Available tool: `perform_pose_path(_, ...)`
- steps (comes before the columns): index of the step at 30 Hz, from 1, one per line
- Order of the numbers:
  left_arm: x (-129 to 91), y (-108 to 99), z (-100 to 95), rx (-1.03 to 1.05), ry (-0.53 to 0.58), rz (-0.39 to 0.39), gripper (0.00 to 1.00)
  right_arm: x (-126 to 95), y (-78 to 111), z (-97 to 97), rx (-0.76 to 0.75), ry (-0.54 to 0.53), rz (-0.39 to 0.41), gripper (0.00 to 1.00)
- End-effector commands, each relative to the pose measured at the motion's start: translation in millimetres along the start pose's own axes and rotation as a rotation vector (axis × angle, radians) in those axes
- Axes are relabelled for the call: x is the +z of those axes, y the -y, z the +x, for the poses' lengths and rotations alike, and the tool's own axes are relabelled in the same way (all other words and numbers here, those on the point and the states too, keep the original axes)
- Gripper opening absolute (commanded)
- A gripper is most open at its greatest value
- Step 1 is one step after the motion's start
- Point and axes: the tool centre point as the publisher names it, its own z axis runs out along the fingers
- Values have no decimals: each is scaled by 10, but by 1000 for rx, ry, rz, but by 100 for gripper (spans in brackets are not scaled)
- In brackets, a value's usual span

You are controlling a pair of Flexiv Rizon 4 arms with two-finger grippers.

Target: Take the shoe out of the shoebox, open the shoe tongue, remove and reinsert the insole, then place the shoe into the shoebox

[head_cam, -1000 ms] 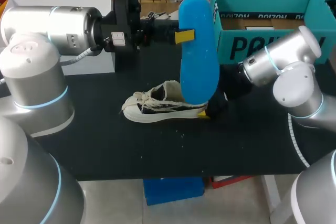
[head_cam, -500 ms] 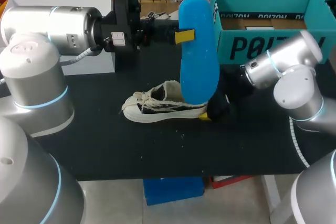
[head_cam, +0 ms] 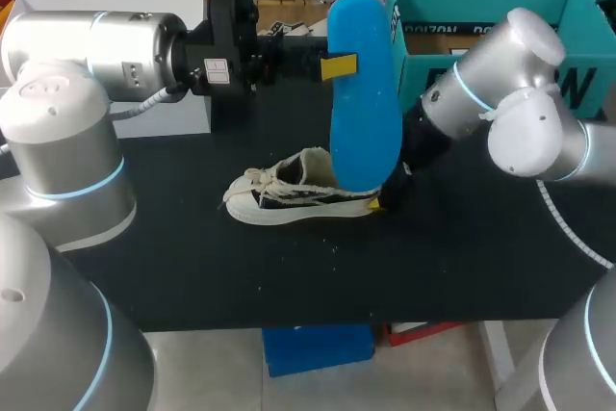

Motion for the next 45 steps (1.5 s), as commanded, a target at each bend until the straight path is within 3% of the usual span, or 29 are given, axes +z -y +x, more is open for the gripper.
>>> perform_pose_path(1,20,-7,-5,2,4,2,0,-88,-104,-36,-16,-10,270,100)
perform_pose_path(17,20,-7,-5,2,4,2,0,-252,-332,-265,-46,3,500,100)
perform_pose_path(24,20,-7,-5,2,4,2,0,-258,-478,-344,-71,0,566,100)
perform_pose_path(45,20,-7,-5,2,4,2,0,-6,-783,-383,-95,-22,575,100)
